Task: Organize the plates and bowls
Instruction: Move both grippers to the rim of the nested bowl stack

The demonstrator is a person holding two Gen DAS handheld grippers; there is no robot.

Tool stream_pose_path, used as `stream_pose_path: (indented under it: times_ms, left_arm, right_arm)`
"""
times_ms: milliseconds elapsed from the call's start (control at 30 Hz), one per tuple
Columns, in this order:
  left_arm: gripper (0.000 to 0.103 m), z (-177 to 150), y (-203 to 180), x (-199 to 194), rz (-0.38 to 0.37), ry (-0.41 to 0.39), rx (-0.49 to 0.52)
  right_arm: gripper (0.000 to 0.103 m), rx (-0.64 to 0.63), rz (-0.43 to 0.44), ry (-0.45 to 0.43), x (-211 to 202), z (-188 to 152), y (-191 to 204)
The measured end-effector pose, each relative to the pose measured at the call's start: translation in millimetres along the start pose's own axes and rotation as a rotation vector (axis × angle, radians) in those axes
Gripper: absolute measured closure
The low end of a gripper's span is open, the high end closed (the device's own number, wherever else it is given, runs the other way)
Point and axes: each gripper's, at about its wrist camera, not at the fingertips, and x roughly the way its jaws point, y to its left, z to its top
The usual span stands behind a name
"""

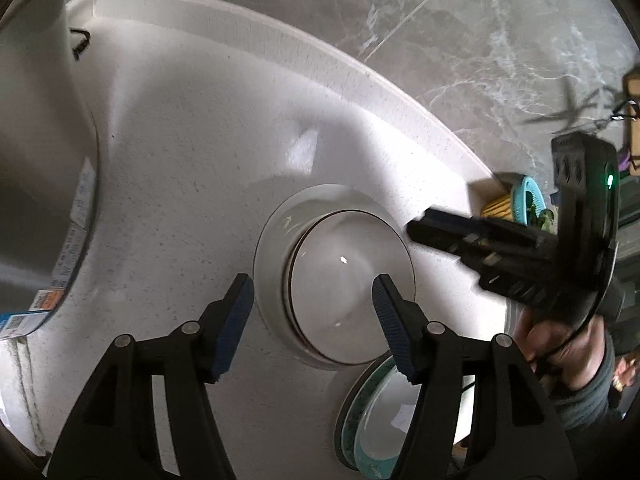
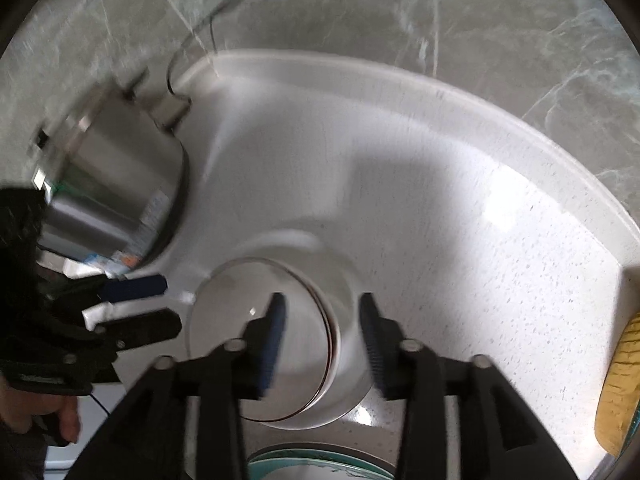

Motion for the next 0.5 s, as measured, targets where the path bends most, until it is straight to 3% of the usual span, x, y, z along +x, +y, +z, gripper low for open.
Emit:
stream_pose_path:
  times_ms: [100,167,267,500]
  left_arm:
    - [0.035,-16,2,-13,0.01,-0.061,0.009]
    - [0.035,-30,8,-19,0.029,-0.085,0.013]
    - [0.035,-51,19,-19,0.042,-0.108,0.016]
    - [0.035,-68,45,0,0.081,-0.079,-0.006]
  right_arm:
    - [0.029,0.024,0.024,-0.085,-28,0,-18]
    - [0.029,0.038,0.024,-0.126,-40,-5,-33]
    - [0.037,0.063,0.024,-0.135,-43,-15,-51]
    - [0.054,0.139,0.046,-0.032,-10,-46,-74]
